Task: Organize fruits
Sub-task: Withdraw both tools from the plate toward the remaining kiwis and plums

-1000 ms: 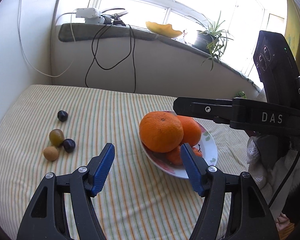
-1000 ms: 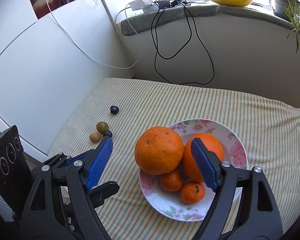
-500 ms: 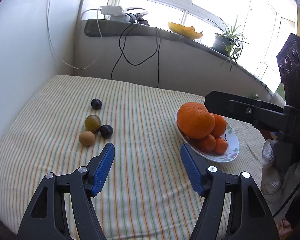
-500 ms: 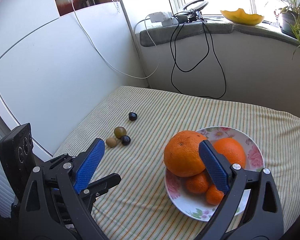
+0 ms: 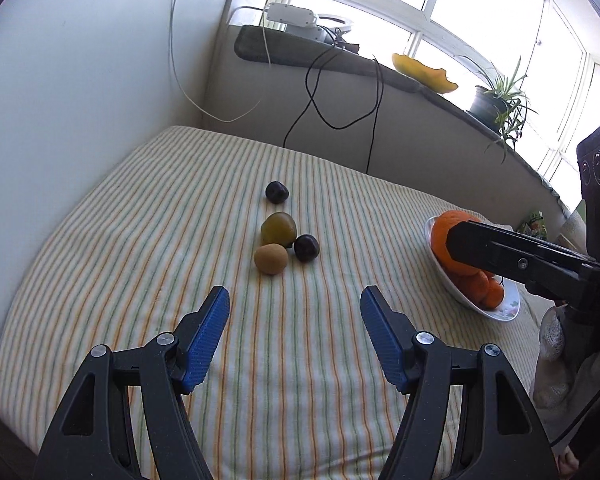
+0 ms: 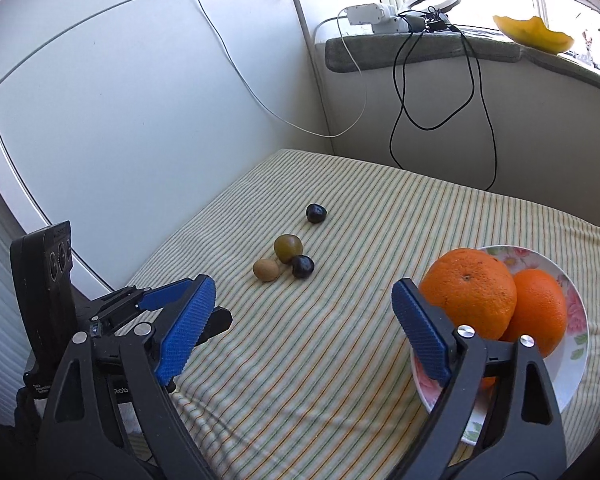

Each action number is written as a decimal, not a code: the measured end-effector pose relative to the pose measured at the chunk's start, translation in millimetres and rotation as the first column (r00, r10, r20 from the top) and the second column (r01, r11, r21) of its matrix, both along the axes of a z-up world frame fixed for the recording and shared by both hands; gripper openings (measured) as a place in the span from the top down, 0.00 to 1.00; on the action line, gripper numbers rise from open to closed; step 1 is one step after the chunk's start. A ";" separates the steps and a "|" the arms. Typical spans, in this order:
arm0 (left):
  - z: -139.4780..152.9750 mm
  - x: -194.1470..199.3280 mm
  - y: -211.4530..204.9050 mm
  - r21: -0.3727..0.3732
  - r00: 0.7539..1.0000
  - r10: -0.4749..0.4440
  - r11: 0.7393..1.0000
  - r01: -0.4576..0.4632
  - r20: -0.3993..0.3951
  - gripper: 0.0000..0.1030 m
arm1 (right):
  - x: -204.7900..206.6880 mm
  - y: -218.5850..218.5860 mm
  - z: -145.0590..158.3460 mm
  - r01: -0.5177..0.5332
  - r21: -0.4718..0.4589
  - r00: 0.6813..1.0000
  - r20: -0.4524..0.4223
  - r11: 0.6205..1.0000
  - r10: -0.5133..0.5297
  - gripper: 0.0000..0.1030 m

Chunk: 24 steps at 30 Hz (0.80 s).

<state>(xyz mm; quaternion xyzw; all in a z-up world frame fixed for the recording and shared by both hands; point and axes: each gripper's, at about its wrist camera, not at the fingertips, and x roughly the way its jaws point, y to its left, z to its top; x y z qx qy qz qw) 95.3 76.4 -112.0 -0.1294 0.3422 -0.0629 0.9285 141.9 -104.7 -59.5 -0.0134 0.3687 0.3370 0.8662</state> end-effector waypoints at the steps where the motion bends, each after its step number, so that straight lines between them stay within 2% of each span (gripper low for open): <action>1: -0.8 0.6 1.8 -0.001 1.000 0.001 1.000 -0.001 -0.001 0.35 | 1.1 2.4 -2.2 -0.004 -0.001 1.000 -0.005 1.000 0.004 0.14; 5: -4.3 5.2 7.7 -0.004 1.000 0.004 1.000 -0.004 -0.007 0.35 | 4.9 12.8 -12.4 -0.019 -0.023 1.000 -0.023 1.000 0.018 0.28; 6: -4.9 7.1 8.5 -0.006 1.000 0.001 1.000 -0.001 -0.008 0.37 | 6.1 15.6 -15.6 -0.022 -0.030 0.999 -0.027 0.999 0.021 0.30; 11: -10.2 17.4 11.3 -0.011 1.000 -0.015 1.000 0.015 -0.021 0.47 | 17.3 29.6 -32.9 -0.034 -0.056 0.997 -0.072 0.998 0.030 0.54; 15: -15.9 25.0 12.4 -0.015 0.999 -0.026 1.000 0.025 -0.036 0.53 | 26.4 38.7 -42.9 -0.025 -0.076 0.996 -0.092 0.997 0.018 0.58; 24: -20.6 33.4 12.7 -0.010 0.998 -0.042 0.999 0.042 -0.049 0.56 | 45.0 53.4 -62.6 -0.016 -0.117 0.993 -0.120 0.993 0.002 0.64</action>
